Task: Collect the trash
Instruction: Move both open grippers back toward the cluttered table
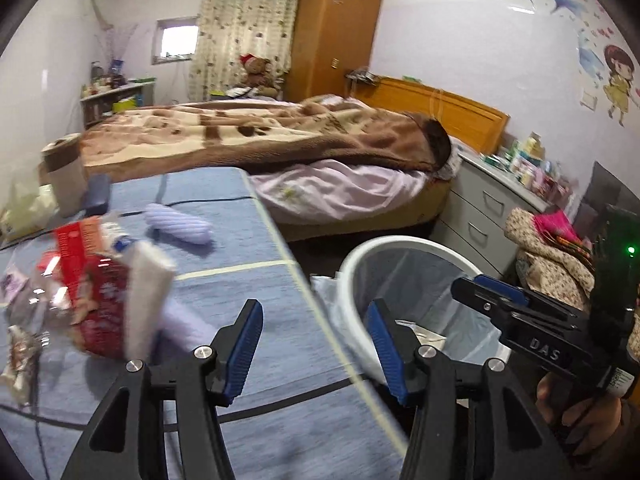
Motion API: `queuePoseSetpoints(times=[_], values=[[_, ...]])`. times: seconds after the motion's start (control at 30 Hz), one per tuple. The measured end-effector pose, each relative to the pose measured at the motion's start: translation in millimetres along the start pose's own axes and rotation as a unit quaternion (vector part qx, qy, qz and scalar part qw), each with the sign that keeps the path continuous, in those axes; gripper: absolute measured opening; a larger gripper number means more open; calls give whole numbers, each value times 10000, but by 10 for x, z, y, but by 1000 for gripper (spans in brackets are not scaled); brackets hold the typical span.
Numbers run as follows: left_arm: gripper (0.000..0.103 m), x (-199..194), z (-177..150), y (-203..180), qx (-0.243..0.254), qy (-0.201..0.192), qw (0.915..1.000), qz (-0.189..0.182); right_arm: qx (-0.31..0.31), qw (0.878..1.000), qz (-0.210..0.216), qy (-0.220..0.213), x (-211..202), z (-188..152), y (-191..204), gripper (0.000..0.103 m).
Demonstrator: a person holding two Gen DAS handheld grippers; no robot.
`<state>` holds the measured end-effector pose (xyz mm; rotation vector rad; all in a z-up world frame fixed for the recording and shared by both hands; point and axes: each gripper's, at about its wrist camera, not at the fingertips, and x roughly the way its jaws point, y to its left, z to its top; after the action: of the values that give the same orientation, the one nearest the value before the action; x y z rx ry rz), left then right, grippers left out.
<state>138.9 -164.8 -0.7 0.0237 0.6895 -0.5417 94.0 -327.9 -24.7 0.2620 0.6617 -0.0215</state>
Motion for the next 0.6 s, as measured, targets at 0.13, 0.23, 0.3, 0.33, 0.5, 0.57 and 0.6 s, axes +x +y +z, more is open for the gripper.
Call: queuePoseSetpoints(times=[0.13,0.23,0.3,0.33,0.5,0.57,0.6], values=[[55,-174,-40,254,-179,-120,9996,206,-156,9997,193,0,45,-4,218,45],[55,-288,-68,418,-242,-213,9984,473,-203,9992,349,-14,80,-5,351,45],[55,-368,-80,552,-328,-254,9975,579,-260,9988,422,17,117,-9,454,45],[55,-396,-92,607,-373,-268,9971,609,-310,9984,466,30,143,-11,514,45],[55,-543,-162,948,-535,-341,9930,994,-394,9968,686,93,233,-28,752,45],[55,-575,-202,1103,-638,-327,9914,1099,-440,9960,764,136,278,-38,841,45],[55,-582,-219,1155,-681,-321,9906,1144,-475,9955,804,166,309,-42,893,45]])
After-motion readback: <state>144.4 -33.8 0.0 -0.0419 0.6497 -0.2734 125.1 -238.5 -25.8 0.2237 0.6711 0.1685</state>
